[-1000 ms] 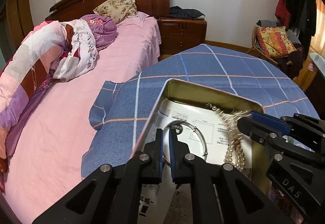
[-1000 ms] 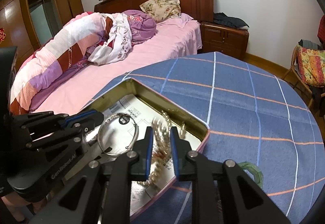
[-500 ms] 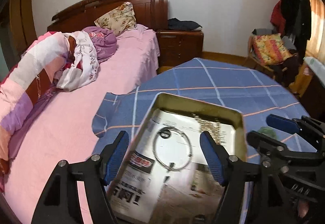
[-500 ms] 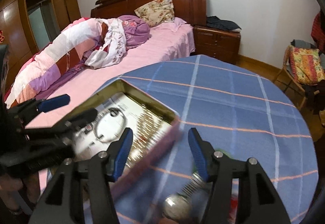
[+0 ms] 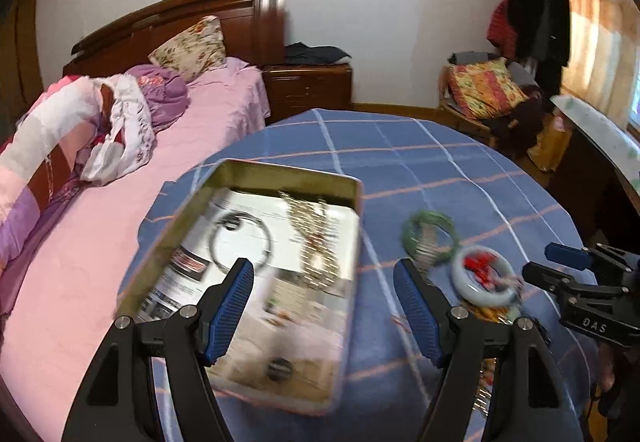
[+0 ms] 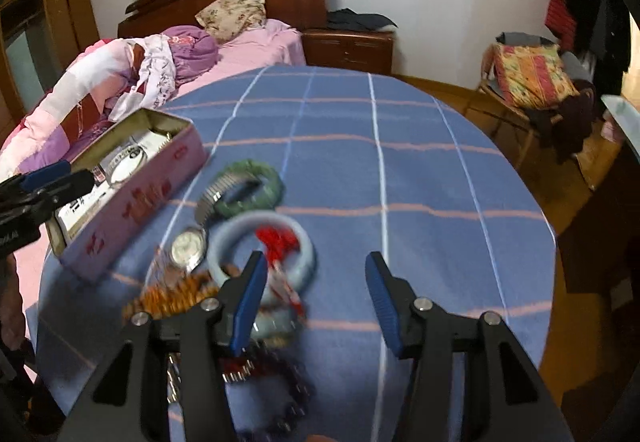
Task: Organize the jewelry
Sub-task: 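Grasp the purple bead bracelet with the right gripper while the left grasps wooden beads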
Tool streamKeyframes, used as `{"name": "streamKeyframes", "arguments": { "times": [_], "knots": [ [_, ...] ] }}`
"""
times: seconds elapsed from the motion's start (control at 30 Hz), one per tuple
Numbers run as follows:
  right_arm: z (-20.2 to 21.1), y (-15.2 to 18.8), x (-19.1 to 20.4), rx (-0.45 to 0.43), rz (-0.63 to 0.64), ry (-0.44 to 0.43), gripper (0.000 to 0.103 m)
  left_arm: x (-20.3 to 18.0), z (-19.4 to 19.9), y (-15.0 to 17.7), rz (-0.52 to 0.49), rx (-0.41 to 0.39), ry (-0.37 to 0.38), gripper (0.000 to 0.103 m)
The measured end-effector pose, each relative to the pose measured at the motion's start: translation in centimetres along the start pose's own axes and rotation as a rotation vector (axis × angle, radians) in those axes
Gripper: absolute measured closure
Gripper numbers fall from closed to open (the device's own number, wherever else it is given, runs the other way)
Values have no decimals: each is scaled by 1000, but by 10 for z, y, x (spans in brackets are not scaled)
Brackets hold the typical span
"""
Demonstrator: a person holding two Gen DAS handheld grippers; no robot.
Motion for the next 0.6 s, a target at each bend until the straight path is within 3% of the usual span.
{"name": "streamKeyframes", "arguments": {
  "times": [0.33,0.6],
  "knots": [
    [23,37,-5,17,-33,-26,48,-40,19,20,-16,24,80,30],
    [23,41,6,19,-4,-44,48,-63,28,36,-62,40,123,30]
  ]
}}
Point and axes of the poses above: each gripper's, at about its wrist camera, not at the fingertips, and z roughly against the way its jaws point, x to its left, y to its underside, the point moved 6 cm from there along -z, roughly the way its jaws point, and after that the axes turned 15 degrees about -x, right-handed, at the moved point
